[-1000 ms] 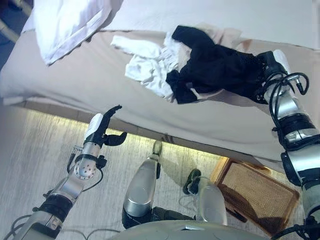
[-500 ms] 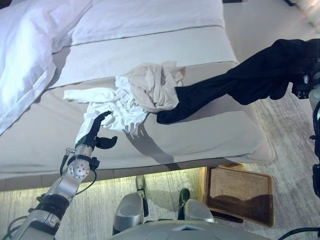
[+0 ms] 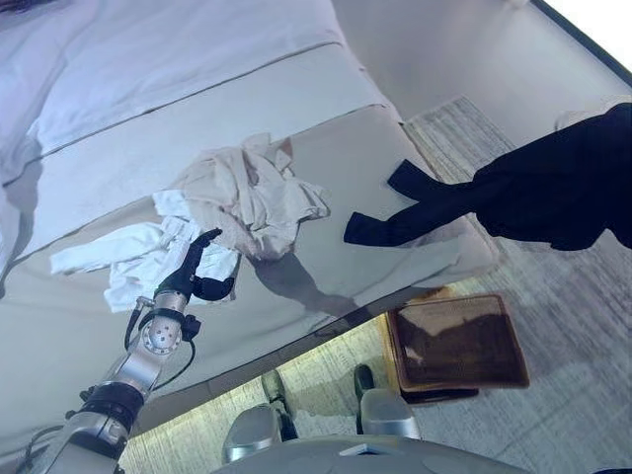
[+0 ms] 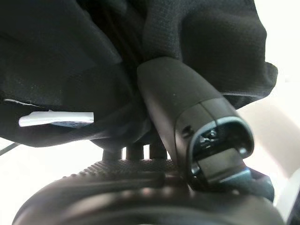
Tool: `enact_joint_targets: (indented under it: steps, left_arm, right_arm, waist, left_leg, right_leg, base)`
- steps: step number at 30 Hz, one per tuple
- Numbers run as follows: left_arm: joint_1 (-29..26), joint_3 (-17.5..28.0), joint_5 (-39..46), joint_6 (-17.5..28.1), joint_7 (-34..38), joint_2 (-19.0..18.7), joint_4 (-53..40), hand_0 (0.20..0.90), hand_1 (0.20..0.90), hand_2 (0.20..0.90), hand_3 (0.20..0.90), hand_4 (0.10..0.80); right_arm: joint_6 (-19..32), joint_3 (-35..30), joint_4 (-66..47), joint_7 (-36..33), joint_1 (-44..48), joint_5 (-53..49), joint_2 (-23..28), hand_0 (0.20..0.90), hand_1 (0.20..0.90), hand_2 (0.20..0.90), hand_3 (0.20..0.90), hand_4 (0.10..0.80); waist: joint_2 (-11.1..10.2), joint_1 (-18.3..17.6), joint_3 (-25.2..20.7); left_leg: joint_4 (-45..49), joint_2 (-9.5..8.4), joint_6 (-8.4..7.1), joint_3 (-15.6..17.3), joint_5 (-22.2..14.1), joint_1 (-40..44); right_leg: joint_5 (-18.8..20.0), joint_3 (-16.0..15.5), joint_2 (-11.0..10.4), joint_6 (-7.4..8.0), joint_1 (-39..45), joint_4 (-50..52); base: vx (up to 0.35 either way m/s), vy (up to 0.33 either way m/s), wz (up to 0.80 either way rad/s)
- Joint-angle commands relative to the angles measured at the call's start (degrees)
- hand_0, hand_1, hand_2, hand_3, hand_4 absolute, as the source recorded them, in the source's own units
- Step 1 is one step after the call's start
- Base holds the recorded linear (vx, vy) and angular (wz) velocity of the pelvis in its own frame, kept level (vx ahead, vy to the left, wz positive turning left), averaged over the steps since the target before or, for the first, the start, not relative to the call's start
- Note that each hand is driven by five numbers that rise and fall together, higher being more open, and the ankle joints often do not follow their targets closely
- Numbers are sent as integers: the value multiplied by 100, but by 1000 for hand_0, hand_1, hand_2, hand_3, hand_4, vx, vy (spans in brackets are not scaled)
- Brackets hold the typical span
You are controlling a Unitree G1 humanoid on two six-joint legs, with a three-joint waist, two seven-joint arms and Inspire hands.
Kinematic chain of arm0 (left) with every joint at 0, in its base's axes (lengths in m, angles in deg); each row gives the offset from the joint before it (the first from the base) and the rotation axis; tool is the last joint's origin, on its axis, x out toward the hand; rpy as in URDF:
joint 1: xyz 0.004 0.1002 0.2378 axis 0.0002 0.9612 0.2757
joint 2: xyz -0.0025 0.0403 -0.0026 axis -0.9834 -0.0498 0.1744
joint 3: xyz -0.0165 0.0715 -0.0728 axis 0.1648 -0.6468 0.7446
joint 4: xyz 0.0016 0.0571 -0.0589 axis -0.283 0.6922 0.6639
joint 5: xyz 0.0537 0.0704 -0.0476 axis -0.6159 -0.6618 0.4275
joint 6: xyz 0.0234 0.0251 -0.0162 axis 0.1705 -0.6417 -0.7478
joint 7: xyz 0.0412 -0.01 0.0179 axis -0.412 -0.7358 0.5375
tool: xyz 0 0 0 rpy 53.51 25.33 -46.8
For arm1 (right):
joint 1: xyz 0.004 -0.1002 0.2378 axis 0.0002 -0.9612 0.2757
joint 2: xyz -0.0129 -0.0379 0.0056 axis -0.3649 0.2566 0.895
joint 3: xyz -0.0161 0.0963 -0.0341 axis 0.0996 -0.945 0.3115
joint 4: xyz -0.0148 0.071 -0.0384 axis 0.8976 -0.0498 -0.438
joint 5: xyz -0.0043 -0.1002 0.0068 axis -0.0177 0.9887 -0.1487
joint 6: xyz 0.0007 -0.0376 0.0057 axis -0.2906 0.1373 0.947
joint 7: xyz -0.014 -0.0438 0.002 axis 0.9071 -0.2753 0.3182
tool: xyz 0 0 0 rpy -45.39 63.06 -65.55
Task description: Pick up the clothes from the bed and place them into the basket
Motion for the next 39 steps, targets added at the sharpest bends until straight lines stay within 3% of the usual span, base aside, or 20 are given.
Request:
enact_joint_targets:
  steps: [1,10,15,26,39]
  left_arm:
    - [-180,-88,-41,474,141,-118,40,900,900,900,900,800]
    - [-329,-159,-13,422,4,-62,205,900,900,900,900,800]
    - [-438,-271,55,508,-279,-105,67,900,900,900,900,800]
    - [-625,-419,135,388,-405,71,-84,900,900,900,900,800]
    - [-650,-461,-12,233,-531,113,-140,900,900,900,900,800]
  right_arm:
    - [550,-312,-499,-406,-353,-155,1034,300,300,300,200,100]
    - [637,-1177,-739,-401,-1302,192,1088,300,300,300,200,100]
    - [683,-1600,-906,-368,-1767,103,850,300,300,300,200,100]
    - [991,-1314,-792,89,-2166,10,-320,300,300,300,200,100]
    - [1154,-599,-228,267,-2356,68,-1229,300,300,300,200,100]
  waist:
    - [-59,-155,-1318]
    - [44,-577,-1366]
    - [115,-708,-1321]
    - [235,-839,-1285]
    - [369,-815,-1152]
  left_leg:
    - [611,303,-120,-24,-1130,-23]
    - [678,341,-102,274,-1297,124]
    - [780,366,-101,380,-1381,125]
    - [848,359,-72,494,-1457,211]
    - [958,340,-50,515,-1498,141]
  right_leg:
    - [366,-14,341,52,-841,162]
    - [374,206,398,104,-950,229]
    - [383,260,408,113,-1054,297]
    - [474,255,383,130,-1108,293]
    - [531,219,326,154,-1187,289]
  base:
    - [-4,11,-24]
    - [12,2,-20]
    - [-18,0,-15]
    - [10,-2,-5]
    - [-6,-33,-2]
